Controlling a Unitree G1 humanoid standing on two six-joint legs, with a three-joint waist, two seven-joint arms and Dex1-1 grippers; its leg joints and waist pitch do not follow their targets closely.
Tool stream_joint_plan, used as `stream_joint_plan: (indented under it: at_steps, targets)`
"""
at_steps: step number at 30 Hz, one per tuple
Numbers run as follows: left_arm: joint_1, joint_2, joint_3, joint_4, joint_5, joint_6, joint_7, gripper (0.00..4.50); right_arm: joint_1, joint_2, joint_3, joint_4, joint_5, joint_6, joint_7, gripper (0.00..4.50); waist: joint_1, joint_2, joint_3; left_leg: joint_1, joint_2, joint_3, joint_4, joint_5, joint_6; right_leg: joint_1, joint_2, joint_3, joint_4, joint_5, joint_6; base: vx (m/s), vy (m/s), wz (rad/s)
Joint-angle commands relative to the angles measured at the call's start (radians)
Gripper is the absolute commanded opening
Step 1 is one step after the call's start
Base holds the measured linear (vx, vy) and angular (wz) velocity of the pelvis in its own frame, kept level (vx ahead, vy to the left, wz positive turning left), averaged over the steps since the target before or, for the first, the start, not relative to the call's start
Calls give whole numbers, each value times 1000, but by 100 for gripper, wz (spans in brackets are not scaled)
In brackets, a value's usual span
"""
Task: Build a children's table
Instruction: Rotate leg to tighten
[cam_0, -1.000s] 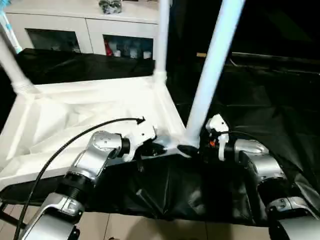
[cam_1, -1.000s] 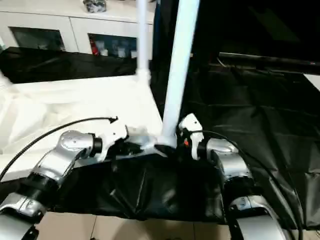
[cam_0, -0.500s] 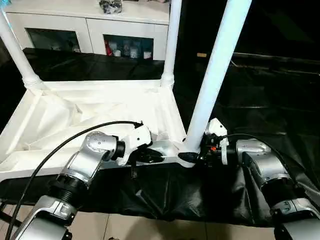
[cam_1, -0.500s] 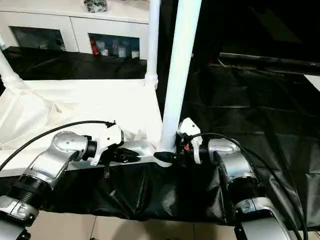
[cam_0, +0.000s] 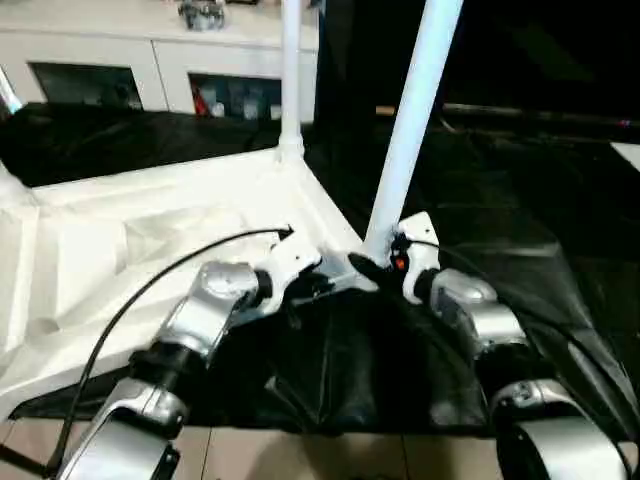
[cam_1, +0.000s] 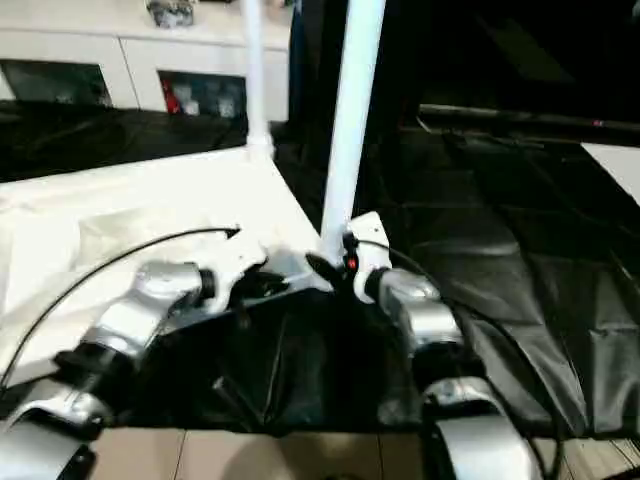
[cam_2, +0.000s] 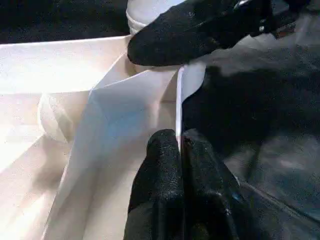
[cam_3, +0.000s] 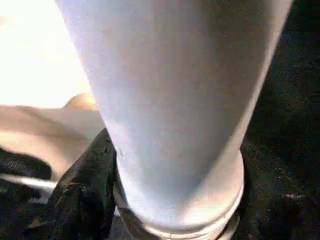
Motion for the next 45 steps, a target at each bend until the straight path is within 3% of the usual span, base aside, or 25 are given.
stream_joint_plan:
  at_steps: [1, 3, 7, 10, 13, 18, 25, 30, 33, 38, 45]
  targets:
    - [-67, -75, -13, 18, 1, -46, 94, 0, -8, 95, 59, 54, -9, -21, -2, 344, 3, 6, -67, -4, -11, 12, -71, -295, 33, 57, -39, 29, -104, -518, -83, 0, 0, 0]
    - [-73, -85, -15, 32, 12, -51, 112, 0, -20, 112, 48, 65, -7, -39, -7, 344, 5, 7, -70, -5, -9, 13, -72, -286, 36, 60, -38, 32, -97, -469, -102, 0, 0, 0]
    - [-69, -88, -14, 31, 16, -55, 108, 0, -29, 116, 33, 72, -5, -44, -4, 392, 7, 10, -71, -6, -5, 15, -73, -274, 45, 63, -39, 37, -88, -391, -140, 0, 0, 0]
    - [-54, -79, -12, 6, 1, -61, 65, 0, -25, 84, 33, 52, -1, -52, 41, 427, 7, 15, -70, -7, -6, 15, -74, -276, 47, 68, -39, 37, -85, -376, -153, 0, 0, 0]
    - [-36, -58, -17, -21, -15, -82, 15, 0, -10, 31, 56, 17, -8, -46, 117, 445, 9, 14, -72, -8, -5, 16, -72, -259, 56, 71, -39, 39, -82, -340, -167, 0, 0, 0]
    - [3, -13, -19, -69, -35, -94, -62, 0, 22, -44, 82, -41, -20, -44, 216, 445, 13, 10, -74, -9, -3, 18, -70, -223, 73, 76, -40, 42, -74, -275, -194, 0, 0, 0]
    - [62, 54, -32, -159, -72, -115, -199, 0, 58, -129, 96, -106, 1, -48, 400, 445, 17, 13, -70, -5, 2, 18, -73, -234, 71, 74, -39, 42, -73, -292, -202, 0, 0, 0]
    - [89, 99, -34, -203, -83, -111, -257, 0, 84, -196, 124, -172, 29, -30, 565, 445, 24, 4, -70, -6, 1, 20, -72, -236, 76, 75, -40, 44, -75, -312, -189, 0, 0, 0]
    - [101, 120, -31, -221, -92, -108, -287, 0, 92, -223, 139, -181, 27, -37, 635, 445, 27, 7, -69, -7, 3, 18, -73, -227, 75, 75, -41, 43, -74, -315, -186, 0, 0, 0]
    - [116, 141, -34, -237, -103, -105, -319, 0, 96, -238, 147, -182, 33, -41, 678, 411, 29, 5, -70, -7, 1, 19, -72, -216, 71, 74, -40, 43, -72, -309, -189, 0, 0, 0]
    - [131, 162, -42, -261, -111, -89, -354, 0, 107, -247, 172, -188, 23, -48, 715, 329, 31, 2, -70, -8, 2, 19, -72, -204, 74, 74, -40, 43, -71, -311, -187, 0, 0, 0]
